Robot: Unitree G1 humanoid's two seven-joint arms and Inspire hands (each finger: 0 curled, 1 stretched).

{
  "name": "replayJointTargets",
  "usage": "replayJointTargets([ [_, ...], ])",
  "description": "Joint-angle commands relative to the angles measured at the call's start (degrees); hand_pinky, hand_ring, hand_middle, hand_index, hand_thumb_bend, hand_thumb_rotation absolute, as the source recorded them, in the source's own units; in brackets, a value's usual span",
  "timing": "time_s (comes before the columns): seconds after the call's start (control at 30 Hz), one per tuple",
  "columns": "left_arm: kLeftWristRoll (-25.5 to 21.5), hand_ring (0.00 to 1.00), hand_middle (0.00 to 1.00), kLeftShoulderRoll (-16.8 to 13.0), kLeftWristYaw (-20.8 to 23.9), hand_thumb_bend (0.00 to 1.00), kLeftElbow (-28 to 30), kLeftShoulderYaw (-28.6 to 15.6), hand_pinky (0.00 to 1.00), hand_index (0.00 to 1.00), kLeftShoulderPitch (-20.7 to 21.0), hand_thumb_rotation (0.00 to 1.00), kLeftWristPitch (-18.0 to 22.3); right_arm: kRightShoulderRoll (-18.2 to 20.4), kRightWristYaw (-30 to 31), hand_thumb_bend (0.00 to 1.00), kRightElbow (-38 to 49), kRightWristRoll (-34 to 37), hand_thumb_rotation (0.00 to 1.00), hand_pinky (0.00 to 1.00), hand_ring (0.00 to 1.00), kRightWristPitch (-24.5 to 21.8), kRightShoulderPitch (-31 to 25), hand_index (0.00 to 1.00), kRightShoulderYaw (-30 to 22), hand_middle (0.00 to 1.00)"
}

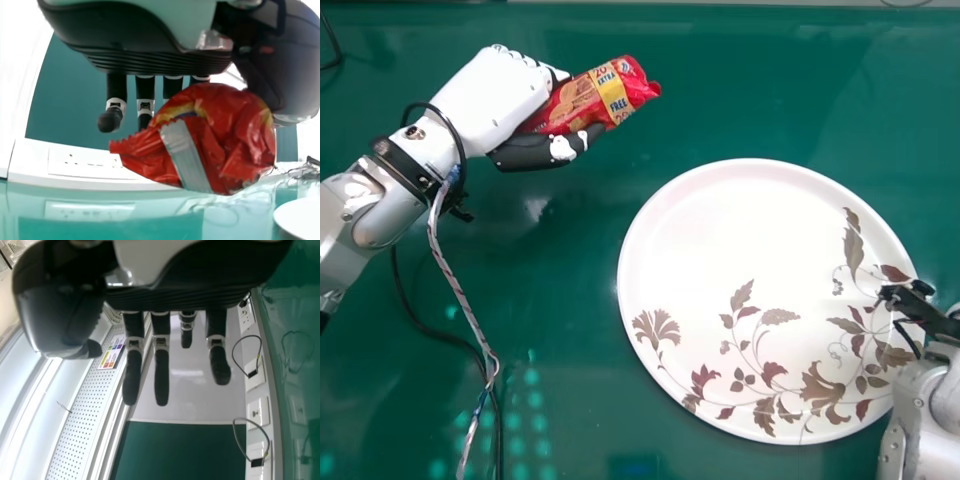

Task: Pick up biscuit and place it in the plate

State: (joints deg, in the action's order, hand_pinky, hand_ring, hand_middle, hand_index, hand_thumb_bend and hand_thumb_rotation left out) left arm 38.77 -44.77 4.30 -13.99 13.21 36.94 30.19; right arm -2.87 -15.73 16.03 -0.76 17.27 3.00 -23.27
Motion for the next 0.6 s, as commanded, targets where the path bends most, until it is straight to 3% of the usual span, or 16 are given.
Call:
replayJointTargets([
  [0.0,-2.80,0.44,0.48,1.21,0.58,0.49,2.07,-2.26,0.10,0.48,-1.69,0.00,1.51,-0.28,0.06,0.52,-0.33,0.07,0.00,0.16,0.43,0.18,-0.41,0.32,-0.02,0.48],
  [0.2,-0.61,0.43,0.47,4.29,3.14,0.49,4.69,-3.25,0.06,0.49,-1.86,0.00,4.41,-0.25,0.15,0.52,-0.60,-0.04,0.00,0.20,0.43,0.41,-0.05,0.32,0.31,0.48],
  [0.33,1.09,0.43,0.46,6.09,2.15,0.49,6.92,-2.07,0.06,0.49,-1.29,0.00,5.54,-0.02,-0.52,0.52,-0.61,-0.84,0.00,0.21,0.43,0.26,0.21,0.32,0.45,0.48],
  [0.47,3.34,0.43,0.46,10.77,3.60,0.49,6.74,-0.18,0.04,0.49,-1.16,0.00,6.05,0.15,-0.89,0.52,-0.51,-1.14,0.00,0.21,0.43,0.45,0.23,0.32,0.67,0.48],
  [0.57,5.76,0.42,0.45,12.76,2.18,0.49,6.87,1.96,0.03,0.50,-0.66,0.00,5.90,0.35,-0.88,0.52,-0.35,-0.88,0.00,0.20,0.43,0.56,0.06,0.32,0.86,0.48],
])
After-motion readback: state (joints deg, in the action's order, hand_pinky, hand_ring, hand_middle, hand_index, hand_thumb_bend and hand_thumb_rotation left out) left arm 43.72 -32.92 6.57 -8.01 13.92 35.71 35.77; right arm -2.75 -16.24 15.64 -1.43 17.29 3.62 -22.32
